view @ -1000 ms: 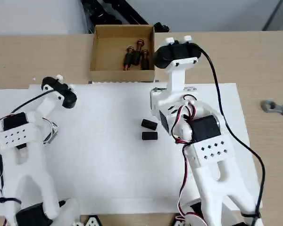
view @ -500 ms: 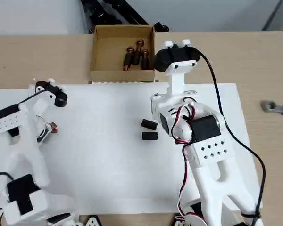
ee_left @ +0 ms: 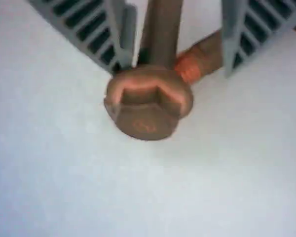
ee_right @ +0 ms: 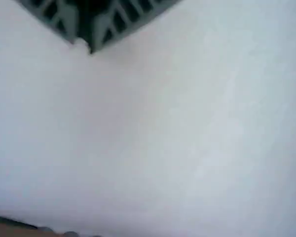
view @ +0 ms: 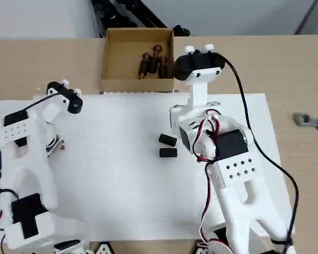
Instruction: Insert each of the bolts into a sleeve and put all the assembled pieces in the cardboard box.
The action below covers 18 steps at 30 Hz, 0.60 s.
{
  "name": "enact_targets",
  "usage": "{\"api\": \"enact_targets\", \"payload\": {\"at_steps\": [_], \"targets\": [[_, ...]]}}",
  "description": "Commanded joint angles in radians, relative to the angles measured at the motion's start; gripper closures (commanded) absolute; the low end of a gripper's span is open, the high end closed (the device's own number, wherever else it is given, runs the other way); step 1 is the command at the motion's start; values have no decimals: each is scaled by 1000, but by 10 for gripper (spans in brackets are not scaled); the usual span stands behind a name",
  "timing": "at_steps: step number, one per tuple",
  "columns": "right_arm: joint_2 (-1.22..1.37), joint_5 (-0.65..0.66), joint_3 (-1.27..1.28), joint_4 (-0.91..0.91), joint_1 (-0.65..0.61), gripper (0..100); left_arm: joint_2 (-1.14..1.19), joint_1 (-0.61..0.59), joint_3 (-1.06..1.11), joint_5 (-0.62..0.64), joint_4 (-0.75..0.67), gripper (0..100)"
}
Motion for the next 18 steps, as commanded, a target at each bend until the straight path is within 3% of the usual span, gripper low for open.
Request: {"api": "enact_targets", "payload": {"at_steps": [1, 18], "targets": [[-35, -9, -5, 4, 5, 995, -5, 5, -38, -3, -14, 884], [-35, -9, -5, 4, 5, 995, -5, 5, 93, -5, -80, 885]]}}
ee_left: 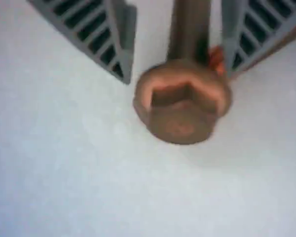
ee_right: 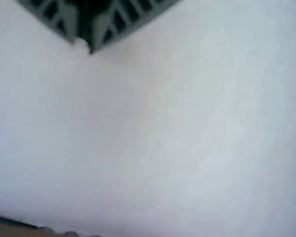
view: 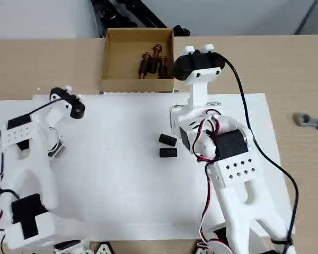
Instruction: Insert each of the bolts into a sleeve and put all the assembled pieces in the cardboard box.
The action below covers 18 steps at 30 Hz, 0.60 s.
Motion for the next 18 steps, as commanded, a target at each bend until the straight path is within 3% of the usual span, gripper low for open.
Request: {"api": "enact_targets", "payload": {"at_steps": [1, 7, 12, 18], "targets": [[-35, -9, -5, 4, 5, 995, -5, 5, 8, -5, -35, 887], [-35, -9, -5, 4, 5, 995, -6, 5, 4, 11, -37, 898], [-38, -9, -5, 4, 5, 995, -6, 9, -8, 32, -49, 996], [-39, -11, -5, 4, 5, 995, -5, 9, -5, 32, -46, 994]]}}
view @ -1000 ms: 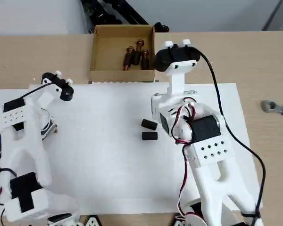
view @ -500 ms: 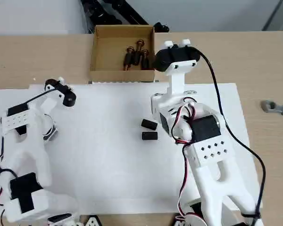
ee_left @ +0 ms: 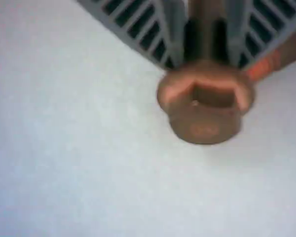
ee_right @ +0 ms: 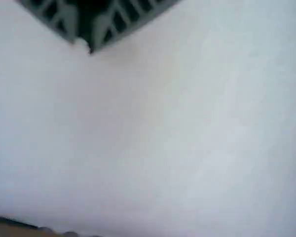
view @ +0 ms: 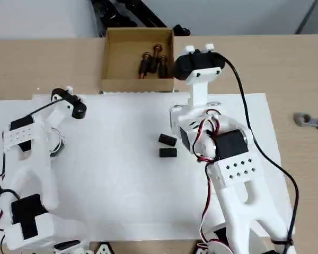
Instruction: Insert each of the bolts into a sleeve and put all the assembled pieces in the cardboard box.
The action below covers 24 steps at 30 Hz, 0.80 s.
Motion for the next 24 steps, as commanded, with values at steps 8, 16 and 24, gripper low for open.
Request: {"api": "enact_targets", "payload": {"at_steps": [8, 16, 24], "targets": [[-35, -11, -44, 111, -10, 995, -14, -3, -91, 29, 114, 994], [4, -8, -226, 352, -71, 995, -15, -5, -312, 373, 318, 994], [420, -2, -554, 628, -68, 995, -72, -6, -578, 718, 534, 994]]}}
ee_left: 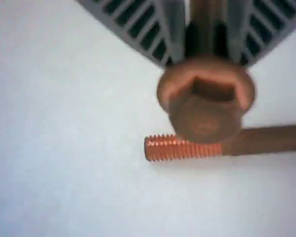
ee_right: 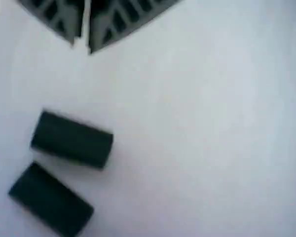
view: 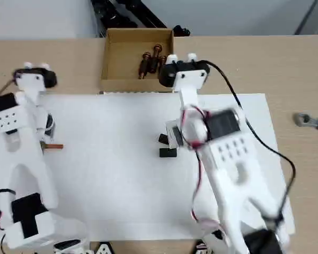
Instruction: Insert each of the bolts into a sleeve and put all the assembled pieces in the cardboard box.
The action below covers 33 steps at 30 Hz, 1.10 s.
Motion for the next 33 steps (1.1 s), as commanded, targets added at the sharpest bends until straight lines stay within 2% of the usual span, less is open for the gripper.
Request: {"api": "enact_targets", "payload": {"at_steps": [1, 8, 16, 22, 33], "targets": [[166, 11, -181, 36, -8, 995, -110, 2, -140, 123, 81, 994], [380, 226, -328, 35, -68, 995, -509, 3, -165, 233, 98, 994], [509, 534, -336, 33, -61, 996, -815, 2, -51, 336, 84, 994], [526, 761, -341, -5, -15, 995, -1040, 2, 41, 344, 38, 994], [613, 965, -339, -13, 10, 995, -1395, 2, 278, 342, -35, 994]]}}
